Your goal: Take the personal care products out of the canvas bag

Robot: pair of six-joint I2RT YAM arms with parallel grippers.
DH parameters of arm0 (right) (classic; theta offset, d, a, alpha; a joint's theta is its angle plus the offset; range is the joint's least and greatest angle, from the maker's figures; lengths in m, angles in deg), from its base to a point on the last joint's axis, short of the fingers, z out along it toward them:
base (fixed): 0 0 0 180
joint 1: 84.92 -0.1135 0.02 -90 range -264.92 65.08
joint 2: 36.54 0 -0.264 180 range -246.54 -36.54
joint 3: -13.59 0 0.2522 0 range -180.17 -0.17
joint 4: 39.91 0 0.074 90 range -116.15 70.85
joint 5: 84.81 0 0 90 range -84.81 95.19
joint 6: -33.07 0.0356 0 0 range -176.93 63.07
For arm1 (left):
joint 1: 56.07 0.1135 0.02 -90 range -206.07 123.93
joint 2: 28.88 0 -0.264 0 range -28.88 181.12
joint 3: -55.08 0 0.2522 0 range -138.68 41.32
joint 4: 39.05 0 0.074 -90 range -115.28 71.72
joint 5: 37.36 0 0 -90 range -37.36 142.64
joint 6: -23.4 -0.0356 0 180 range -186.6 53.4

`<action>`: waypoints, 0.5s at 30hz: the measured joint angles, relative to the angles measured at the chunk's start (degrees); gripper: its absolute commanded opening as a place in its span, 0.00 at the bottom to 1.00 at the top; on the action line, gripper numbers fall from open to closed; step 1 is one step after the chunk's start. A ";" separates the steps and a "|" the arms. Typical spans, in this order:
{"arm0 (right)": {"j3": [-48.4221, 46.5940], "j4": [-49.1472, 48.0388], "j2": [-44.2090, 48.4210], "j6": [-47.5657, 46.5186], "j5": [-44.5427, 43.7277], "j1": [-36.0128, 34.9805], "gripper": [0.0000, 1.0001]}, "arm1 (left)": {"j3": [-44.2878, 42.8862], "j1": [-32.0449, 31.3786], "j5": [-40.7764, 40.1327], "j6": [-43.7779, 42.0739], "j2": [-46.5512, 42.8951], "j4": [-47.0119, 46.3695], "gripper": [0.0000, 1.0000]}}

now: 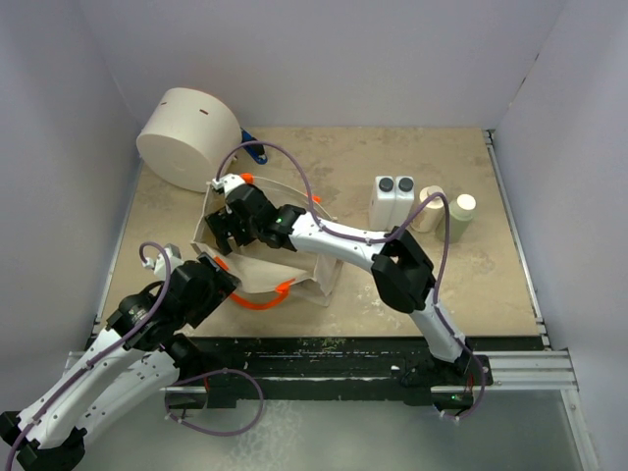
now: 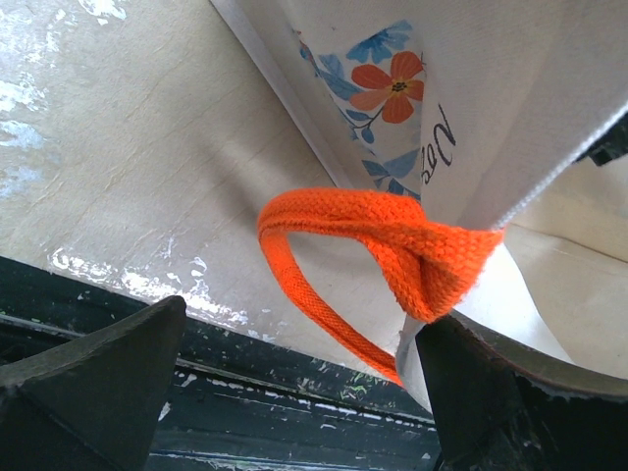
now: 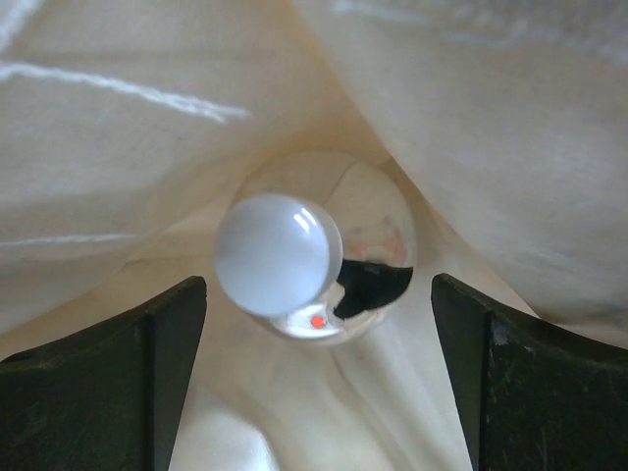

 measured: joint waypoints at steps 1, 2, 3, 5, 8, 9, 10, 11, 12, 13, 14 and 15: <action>-1.49 0.68 -0.90 -0.31 -0.02 0.02 0.99 | 0.00 0.00 -0.13 -0.02 0.00 0.00 1.00; -2.51 1.01 -1.64 -0.52 0.00 0.02 0.99 | 0.00 0.00 -0.17 -0.07 0.00 0.02 1.00; -3.69 1.27 -2.43 -0.85 0.00 0.02 0.99 | 0.00 0.00 -0.26 -0.15 0.00 0.00 1.00; -5.84 1.66 -4.00 -1.49 0.02 0.02 0.99 | 0.00 0.00 -0.50 -0.22 0.00 -0.02 1.00; -8.57 1.84 -6.45 -2.27 0.13 0.00 0.99 | 0.00 0.00 -0.85 -0.37 0.00 -0.02 1.00; -9.16 1.81 -7.15 -2.51 0.20 -0.04 0.98 | 0.00 0.00 -0.94 -0.39 0.00 -0.02 1.00; -9.73 1.79 -7.82 -2.69 0.20 -0.04 0.96 | 0.00 0.00 -1.01 -0.39 0.00 -0.02 1.00; -10.16 1.81 -8.37 -2.82 0.24 -0.04 0.95 | 0.00 0.00 -1.01 -0.39 0.00 -0.02 1.00; -10.47 1.79 -8.85 -2.89 0.26 -0.04 0.92 | 0.00 0.00 -1.03 -0.42 0.00 -0.02 1.00; -10.99 1.81 -9.44 -2.91 0.28 -0.02 0.89 | 0.00 0.00 -1.03 -0.42 0.00 -0.02 1.00; -11.39 1.90 -9.92 -2.97 0.31 -0.02 0.84 | 0.00 0.00 -1.03 -0.44 0.00 -0.04 1.00; -11.87 1.97 -10.34 -3.06 0.31 -0.02 0.80 | 0.00 0.00 -1.03 -0.44 0.00 -0.04 1.00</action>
